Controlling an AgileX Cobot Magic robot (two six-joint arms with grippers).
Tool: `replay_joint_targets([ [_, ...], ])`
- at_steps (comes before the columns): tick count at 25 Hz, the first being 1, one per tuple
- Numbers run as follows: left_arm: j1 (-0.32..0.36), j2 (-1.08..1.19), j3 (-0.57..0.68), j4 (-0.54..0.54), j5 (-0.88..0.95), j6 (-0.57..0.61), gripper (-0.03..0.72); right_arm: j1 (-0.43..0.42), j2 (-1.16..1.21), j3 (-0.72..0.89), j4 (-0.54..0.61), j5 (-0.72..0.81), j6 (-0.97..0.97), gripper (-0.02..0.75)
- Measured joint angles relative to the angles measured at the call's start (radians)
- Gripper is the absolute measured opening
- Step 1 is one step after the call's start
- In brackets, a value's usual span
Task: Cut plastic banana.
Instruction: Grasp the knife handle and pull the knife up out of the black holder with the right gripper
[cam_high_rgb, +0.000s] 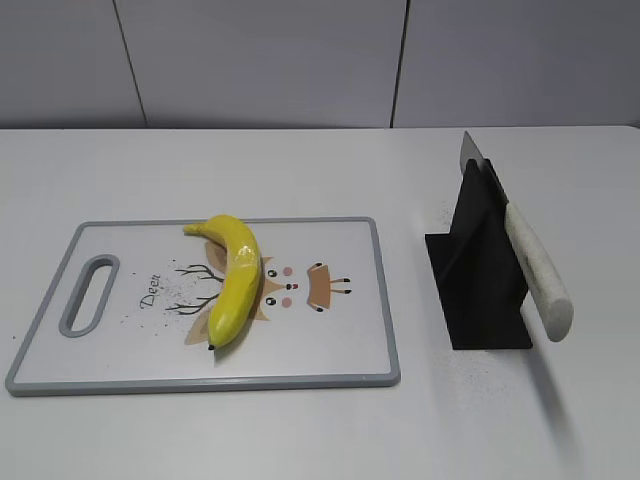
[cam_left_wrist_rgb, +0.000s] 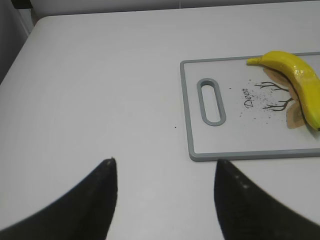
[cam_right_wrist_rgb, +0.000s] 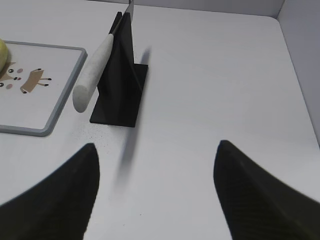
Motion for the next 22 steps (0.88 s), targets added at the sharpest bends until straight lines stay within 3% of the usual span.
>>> replay_joint_targets([
  [22,0.000,0.000,0.000,0.000,0.000,0.000,0.561,0.000,0.000,0.000,0.000,0.000,0.000,0.541],
])
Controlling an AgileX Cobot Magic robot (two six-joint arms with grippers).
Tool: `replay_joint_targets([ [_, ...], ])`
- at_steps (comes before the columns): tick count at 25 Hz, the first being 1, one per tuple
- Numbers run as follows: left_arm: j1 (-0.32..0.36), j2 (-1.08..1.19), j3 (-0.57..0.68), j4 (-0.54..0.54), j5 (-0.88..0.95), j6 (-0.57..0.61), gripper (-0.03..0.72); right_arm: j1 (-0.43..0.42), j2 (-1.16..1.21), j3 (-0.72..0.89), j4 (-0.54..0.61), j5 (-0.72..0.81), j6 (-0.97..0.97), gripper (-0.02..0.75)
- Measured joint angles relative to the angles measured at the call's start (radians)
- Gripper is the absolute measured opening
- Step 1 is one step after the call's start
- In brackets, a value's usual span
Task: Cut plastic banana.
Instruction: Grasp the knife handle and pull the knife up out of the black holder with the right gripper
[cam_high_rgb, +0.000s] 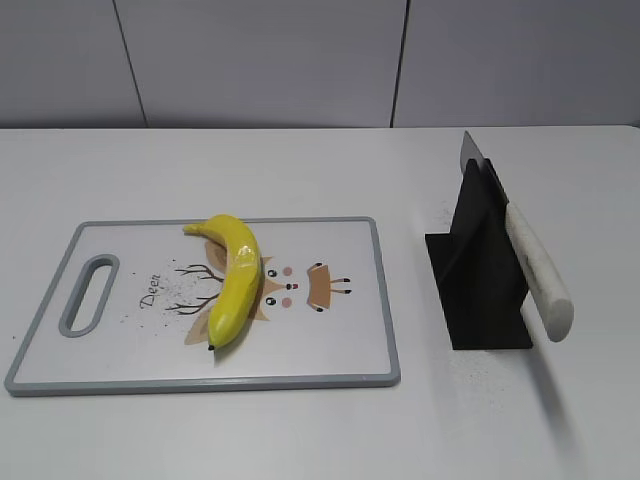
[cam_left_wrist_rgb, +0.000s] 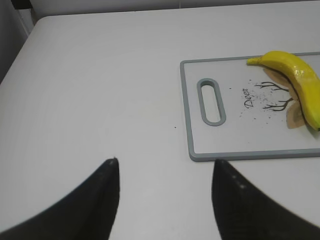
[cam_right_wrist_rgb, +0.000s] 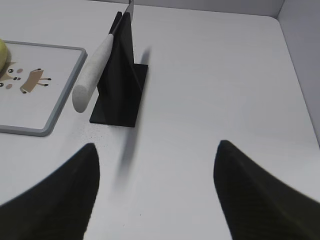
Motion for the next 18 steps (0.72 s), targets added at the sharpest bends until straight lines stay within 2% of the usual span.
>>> replay_joint_targets([
  [8,0.000,0.000,0.000,0.000,0.000,0.000,0.553,0.000,0.028,-0.004,0.001,-0.010,0.006,0.541],
  [18,0.000,0.000,0.000,0.000,0.000,0.000,0.551,0.000,0.476,-0.122,0.002,-0.119,0.019,0.541],
])
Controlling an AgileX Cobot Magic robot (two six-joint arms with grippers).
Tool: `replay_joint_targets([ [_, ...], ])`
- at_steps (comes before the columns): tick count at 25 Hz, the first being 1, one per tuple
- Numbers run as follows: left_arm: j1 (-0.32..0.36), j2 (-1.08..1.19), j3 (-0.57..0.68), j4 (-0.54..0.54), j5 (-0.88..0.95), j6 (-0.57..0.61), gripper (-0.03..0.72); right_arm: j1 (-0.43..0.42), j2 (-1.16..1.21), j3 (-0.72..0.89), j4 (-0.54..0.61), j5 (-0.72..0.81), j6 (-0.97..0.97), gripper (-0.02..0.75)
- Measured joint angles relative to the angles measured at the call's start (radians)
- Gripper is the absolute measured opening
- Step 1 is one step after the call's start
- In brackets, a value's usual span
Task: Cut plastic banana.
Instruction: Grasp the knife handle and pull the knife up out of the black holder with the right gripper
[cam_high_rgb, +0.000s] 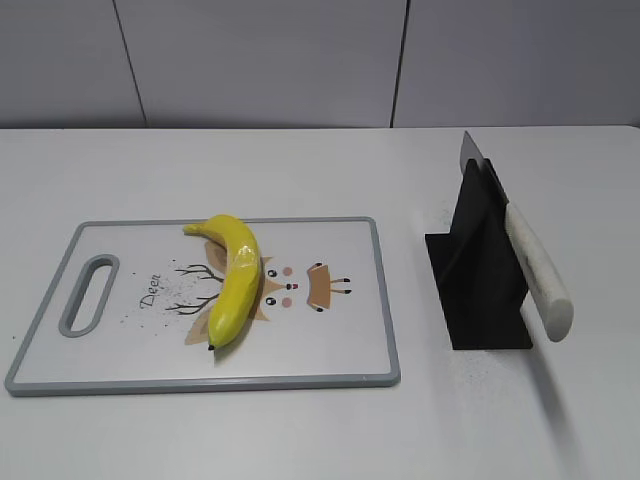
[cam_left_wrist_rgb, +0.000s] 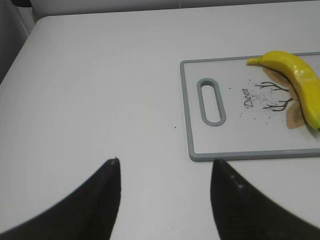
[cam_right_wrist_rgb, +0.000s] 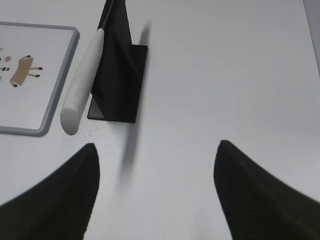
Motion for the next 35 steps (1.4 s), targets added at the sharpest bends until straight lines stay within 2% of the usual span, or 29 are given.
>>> replay_joint_targets([
  [8,0.000,0.000,0.000,0.000,0.000,0.000,0.549,0.016,0.308,-0.129,0.035,-0.006,0.005,0.541],
  [11,0.000,0.000,0.000,0.000,0.000,0.000,0.549,0.090,0.410,-0.168,0.034,-0.017,0.054,0.541],
  [16,0.000,0.000,0.000,0.000,0.000,0.000,0.543,0.285,0.605,-0.259,-0.009,-0.017,0.146,0.541],
  [18,0.000,0.000,0.000,0.000,0.000,0.000,0.537,0.324,0.686,-0.314,-0.031,0.011,0.183,0.540],
  [24,0.000,0.000,0.000,0.000,0.000,0.000,0.532,0.337,0.909,-0.443,-0.051,0.081,0.225,0.540],
  [32,0.000,0.000,0.000,0.000,0.000,0.000,0.532,0.337,1.121,-0.447,-0.054,0.112,0.268,0.538],
  [35,0.000,0.000,0.000,0.000,0.000,0.000,0.525,0.337,1.174,-0.447,-0.051,0.111,0.271,0.497],
])
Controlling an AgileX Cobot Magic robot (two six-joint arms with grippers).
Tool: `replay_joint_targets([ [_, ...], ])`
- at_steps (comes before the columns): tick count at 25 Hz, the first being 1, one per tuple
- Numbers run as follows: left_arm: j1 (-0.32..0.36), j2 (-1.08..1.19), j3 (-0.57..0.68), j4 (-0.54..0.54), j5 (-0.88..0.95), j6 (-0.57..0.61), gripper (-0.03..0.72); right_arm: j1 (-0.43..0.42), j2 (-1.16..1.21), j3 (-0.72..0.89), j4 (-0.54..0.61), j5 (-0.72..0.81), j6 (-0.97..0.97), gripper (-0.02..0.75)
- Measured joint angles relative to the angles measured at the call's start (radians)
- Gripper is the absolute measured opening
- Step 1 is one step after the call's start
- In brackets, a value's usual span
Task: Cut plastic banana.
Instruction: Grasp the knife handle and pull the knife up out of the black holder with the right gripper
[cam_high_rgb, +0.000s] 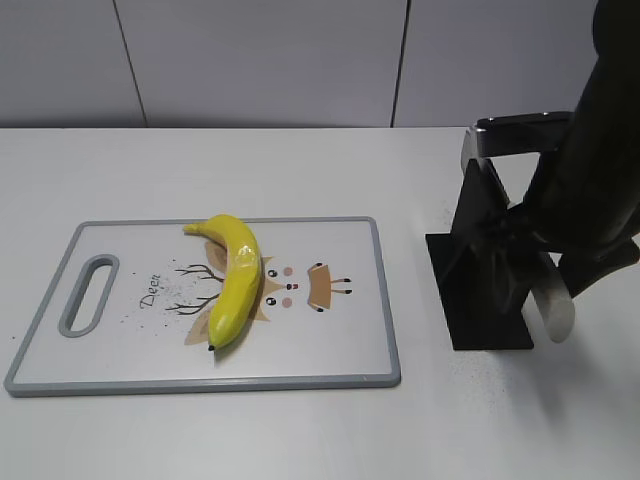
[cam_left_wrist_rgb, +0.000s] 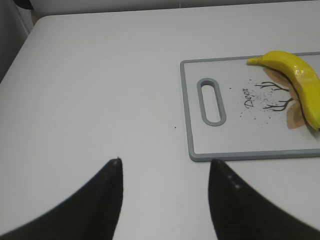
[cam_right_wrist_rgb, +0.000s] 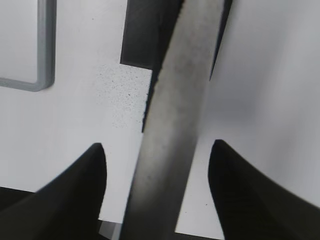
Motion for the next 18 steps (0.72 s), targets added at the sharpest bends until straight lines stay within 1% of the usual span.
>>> replay_joint_targets([
  [2,0.000,0.000,0.000,0.000,0.000,0.000,0.519,0.000,0.024,0.000,0.003,-0.001,0.017,0.447],
  [3,0.000,0.000,0.000,0.000,0.000,0.000,0.517,0.000,0.032,0.000,0.004,0.003,0.037,0.409],
  [5,0.000,0.000,0.000,0.000,0.000,0.000,0.517,0.000,0.045,0.000,0.007,0.017,0.072,0.309],
  [7,0.000,0.000,0.000,0.000,0.000,0.000,0.517,0.000,0.048,0.000,0.017,0.022,0.098,0.167],
  [13,0.000,0.000,0.000,0.000,0.000,0.000,0.517,0.000,0.009,0.000,0.025,0.047,0.112,0.169],
  [18,0.000,0.000,0.000,0.000,0.000,0.000,0.513,0.000,-0.126,0.000,0.025,0.063,0.129,0.167],
])
